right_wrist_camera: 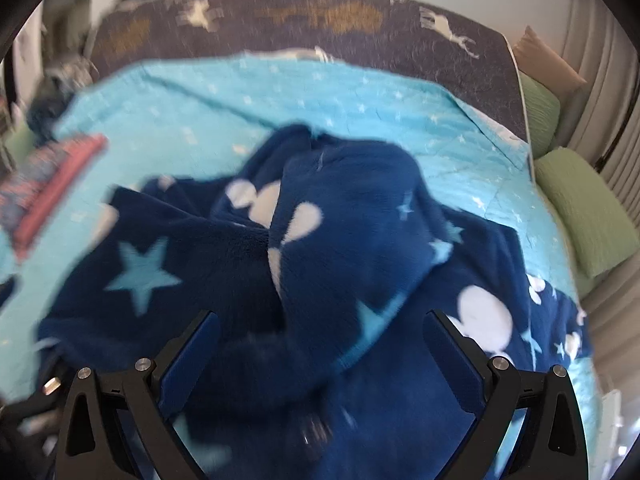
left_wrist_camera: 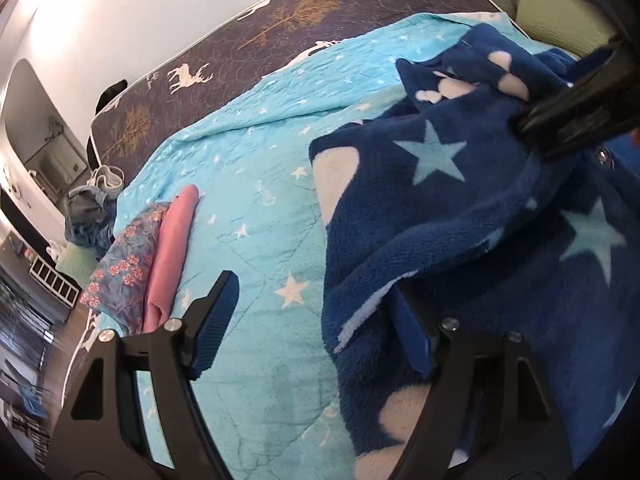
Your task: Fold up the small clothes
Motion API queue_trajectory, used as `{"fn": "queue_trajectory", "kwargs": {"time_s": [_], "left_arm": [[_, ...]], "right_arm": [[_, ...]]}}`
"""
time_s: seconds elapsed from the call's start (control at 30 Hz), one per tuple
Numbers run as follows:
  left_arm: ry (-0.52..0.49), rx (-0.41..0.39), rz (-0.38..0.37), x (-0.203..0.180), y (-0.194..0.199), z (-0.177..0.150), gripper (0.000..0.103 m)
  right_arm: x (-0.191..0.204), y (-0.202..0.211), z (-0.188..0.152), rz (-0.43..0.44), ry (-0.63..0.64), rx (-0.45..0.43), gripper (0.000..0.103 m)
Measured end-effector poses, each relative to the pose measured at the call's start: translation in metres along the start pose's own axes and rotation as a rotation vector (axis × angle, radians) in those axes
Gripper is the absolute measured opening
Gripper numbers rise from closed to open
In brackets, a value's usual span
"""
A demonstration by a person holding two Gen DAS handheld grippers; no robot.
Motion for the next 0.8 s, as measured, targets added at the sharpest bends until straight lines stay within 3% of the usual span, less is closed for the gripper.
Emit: {"fn": "queue_trajectory", "kwargs": {"time_s": [0.1,0.17,0.23,0.37,0.47,0.63,0.8], "left_arm": [[0.021,0.022,-0.002,0.001,-0.003,0.000,0.077],[0.042,0.027,-0.012,0.004,-0.003,0.000,0.077],[0.061,0.024,-0.021,0.008,-0.005,0.001,0.083],[0.075,0.011,-0.014,0.010,-0.002,0.001,0.084],[0.092,0.024,-0.010,0.013,-0.005,-0.004,0.084],[0.097,0.019,-0.008,0.014,-0.002,-0.002,0.084],[0.082,0.019,0.001,0.013,-0.002,-0.002,0.084]], "right_arm": [[-0.012,-0.021,-0.002,-0.150,-0.007,0.038,0.102],[-0.043,-0.014,-0.008,-0.197,-0.144,0.038,0.102],[-0.079,0.003,-0.021,-0.184,-0.298,0.028,0.102],[-0.139,0.029,-0.066,-0.118,-0.516,0.071,0.102],[-0.188,0.045,-0.104,-0.152,-0.672,0.099,0.102],[-0.239,0.062,-0.148,-0.007,-0.929,0.105,0.102],[-0.223,0.067,-0.127,0.285,-0.896,0.046,0.102]]}}
Point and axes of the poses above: each gripper's, at about its wrist camera, not at the fingertips, and y roughly against the way its jaws point, x to its left, z to its top, the point moved 8 cm from there along -y, roughly the way its jaws point, and after that the axes turned 9 degrees about -x, right-handed, at the moved point
